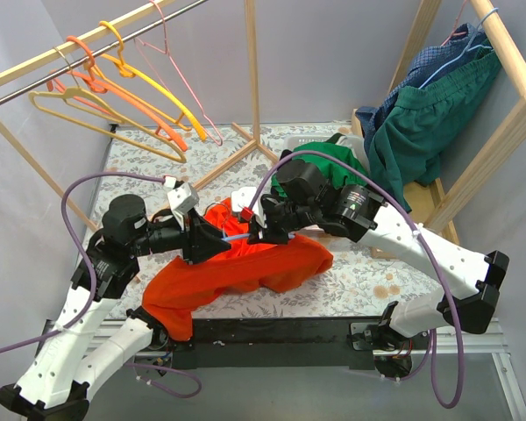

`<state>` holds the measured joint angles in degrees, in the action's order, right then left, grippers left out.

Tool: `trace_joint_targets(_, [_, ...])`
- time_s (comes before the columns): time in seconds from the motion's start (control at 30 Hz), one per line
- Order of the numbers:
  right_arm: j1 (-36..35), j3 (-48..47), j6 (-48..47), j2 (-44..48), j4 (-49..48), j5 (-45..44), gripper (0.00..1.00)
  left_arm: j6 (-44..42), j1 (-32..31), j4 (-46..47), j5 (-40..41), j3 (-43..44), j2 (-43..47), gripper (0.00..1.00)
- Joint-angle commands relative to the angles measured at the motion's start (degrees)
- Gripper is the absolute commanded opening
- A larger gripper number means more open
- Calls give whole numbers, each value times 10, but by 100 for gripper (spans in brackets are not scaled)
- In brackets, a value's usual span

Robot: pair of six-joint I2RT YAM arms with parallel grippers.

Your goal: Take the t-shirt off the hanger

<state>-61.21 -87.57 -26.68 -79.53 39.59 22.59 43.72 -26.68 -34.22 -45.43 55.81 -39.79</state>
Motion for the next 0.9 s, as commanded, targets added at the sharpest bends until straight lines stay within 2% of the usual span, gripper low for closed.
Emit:
trace_joint_targets(0.0, [-17, 1, 11, 21, -140, 27, 1, 5, -7, 7, -34, -15, 2, 25])
trace_joint_targets(0.03, [-16, 3, 14, 23, -142, 30, 1, 6, -6, 8, -34, -17, 2, 18])
trace_joint_targets(0.07, [-17, 6, 15, 24, -146, 32, 1, 5, -6, 9, -34, -17, 3, 6])
trace_joint_targets(0.1, [-18, 10, 16, 26, -149, 33, 1, 4, -7, 9, -30, -18, 5, 0])
trace_joint_targets(0.3, [-18, 29, 22, 38, -157, 6, 1, -5, -7, 11, -3, -12, 20, 0])
trace_joint_targets(0.33, [-18, 35, 24, 45, -157, -18, 7, -7, -6, 11, 10, -10, 24, 0])
trace_joint_targets(0.4, [-18, 43, 33, 52, -158, -52, 27, -13, -6, 6, 18, 4, 31, 0])
trace_joint_targets(0.43, [-18, 54, 37, 61, -161, -89, 40, -17, -6, 1, 26, 12, 31, 0])
trace_joint_targets(0.53, [-18, 74, 46, 92, -159, -172, 56, -36, -6, -24, 39, 41, 24, 0])
trace_joint_targets(0.63, [-13, 78, 48, 122, -136, -253, 59, -54, -6, -52, 50, 66, 16, 0])
trace_joint_targets(0.8, [6, 112, 46, 183, -116, -266, 60, -76, -6, -82, 94, 104, 22, 0])
trace_joint_targets(0.87, [13, 122, 46, 215, -98, -245, 61, -86, -6, -92, 107, 129, 22, 0])
